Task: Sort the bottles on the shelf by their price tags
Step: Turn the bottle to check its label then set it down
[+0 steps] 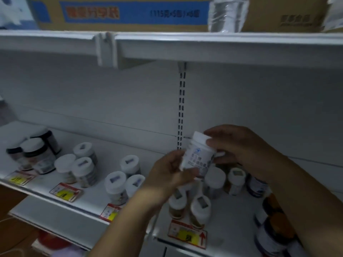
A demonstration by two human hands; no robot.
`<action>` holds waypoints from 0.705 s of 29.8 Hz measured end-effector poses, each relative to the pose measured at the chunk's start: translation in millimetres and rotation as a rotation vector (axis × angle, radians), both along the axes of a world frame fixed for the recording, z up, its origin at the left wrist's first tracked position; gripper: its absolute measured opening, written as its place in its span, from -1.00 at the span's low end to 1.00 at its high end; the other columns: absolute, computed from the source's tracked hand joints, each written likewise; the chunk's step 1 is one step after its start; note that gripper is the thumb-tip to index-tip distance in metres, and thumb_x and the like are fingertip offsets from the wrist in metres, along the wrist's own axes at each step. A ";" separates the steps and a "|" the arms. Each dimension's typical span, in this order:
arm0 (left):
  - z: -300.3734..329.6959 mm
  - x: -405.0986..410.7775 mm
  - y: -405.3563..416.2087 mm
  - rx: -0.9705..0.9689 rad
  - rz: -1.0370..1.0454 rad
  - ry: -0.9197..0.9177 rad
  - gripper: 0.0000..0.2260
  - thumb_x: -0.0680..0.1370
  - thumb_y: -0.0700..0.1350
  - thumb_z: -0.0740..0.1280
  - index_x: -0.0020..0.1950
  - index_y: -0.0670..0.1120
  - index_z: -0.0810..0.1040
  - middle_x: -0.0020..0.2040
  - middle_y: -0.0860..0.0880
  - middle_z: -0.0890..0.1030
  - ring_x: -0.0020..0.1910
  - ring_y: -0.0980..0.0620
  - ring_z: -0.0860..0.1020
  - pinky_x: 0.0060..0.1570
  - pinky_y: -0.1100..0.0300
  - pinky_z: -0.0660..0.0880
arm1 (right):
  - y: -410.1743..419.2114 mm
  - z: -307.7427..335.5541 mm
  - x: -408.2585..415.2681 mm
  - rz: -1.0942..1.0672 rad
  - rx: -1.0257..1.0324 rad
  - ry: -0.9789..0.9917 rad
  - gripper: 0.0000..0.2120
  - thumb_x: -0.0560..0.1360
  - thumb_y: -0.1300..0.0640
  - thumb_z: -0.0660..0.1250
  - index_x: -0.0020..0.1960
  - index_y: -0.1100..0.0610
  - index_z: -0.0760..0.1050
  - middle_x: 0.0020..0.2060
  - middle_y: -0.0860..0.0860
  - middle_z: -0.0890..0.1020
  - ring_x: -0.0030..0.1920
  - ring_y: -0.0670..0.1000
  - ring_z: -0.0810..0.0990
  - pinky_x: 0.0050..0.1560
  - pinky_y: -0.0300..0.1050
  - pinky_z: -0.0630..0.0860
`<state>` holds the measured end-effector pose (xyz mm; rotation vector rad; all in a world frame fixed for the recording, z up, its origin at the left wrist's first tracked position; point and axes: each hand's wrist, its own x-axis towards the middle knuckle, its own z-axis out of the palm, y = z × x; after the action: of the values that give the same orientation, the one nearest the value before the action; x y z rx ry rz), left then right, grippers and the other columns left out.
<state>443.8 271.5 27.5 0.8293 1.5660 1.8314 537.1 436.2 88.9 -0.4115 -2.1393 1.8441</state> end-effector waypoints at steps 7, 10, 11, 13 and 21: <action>19.0 -121.3 -67.5 -0.297 0.299 0.440 -0.68 0.45 -0.14 0.42 0.13 0.15 0.50 0.14 0.15 0.54 0.16 0.19 0.47 0.09 0.30 0.38 | -56.7 -47.8 -105.3 -0.027 0.513 -0.213 -0.56 0.32 0.18 0.51 0.13 0.32 0.52 0.05 0.12 0.63 0.03 0.10 0.60 0.03 -0.08 0.53; -3.1 -148.7 -77.9 -0.557 0.305 0.552 -0.65 0.46 -0.03 0.40 0.24 0.05 0.50 0.22 0.04 0.52 0.16 0.09 0.45 0.11 0.20 0.34 | -70.5 -75.6 -127.3 0.050 0.578 -0.300 -0.64 0.29 0.13 0.51 0.01 0.28 0.57 0.00 0.17 0.64 -0.02 0.09 0.61 -0.10 -0.15 0.51; -10.4 -152.8 -79.1 -0.602 0.284 0.539 -0.65 0.46 -0.01 0.39 0.24 0.04 0.50 0.23 0.01 0.52 0.14 0.07 0.46 0.10 0.19 0.34 | -73.7 -82.8 -130.7 0.062 0.589 -0.302 -0.66 0.30 0.13 0.51 -0.02 0.28 0.57 -0.04 0.18 0.65 -0.04 0.09 0.61 -0.21 -0.19 0.46; -22.6 -156.9 -79.2 -0.654 0.192 0.513 -0.65 0.46 0.02 0.38 0.23 0.04 0.50 0.23 0.00 0.53 0.10 0.06 0.48 0.08 0.17 0.38 | -79.9 -95.4 -134.1 0.086 0.590 -0.304 -0.63 0.33 0.13 0.49 -0.04 0.40 0.53 -0.07 0.30 0.62 -0.07 0.18 0.59 -0.31 -0.13 0.37; -32.4 -160.2 -68.4 -0.693 0.089 0.537 -0.73 0.46 0.02 0.38 0.16 0.09 0.54 0.18 -0.05 0.58 0.05 0.01 0.53 -0.06 0.19 0.42 | -86.7 -95.4 -115.4 0.033 0.481 -0.403 -0.54 0.47 -0.02 0.34 0.30 0.15 0.43 0.26 0.06 0.52 0.25 -0.01 0.48 0.25 -0.15 0.38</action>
<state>283.6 203.0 -4.9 0.9481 2.3977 1.0040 421.7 349.6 -6.5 -0.6748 -2.7658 1.2671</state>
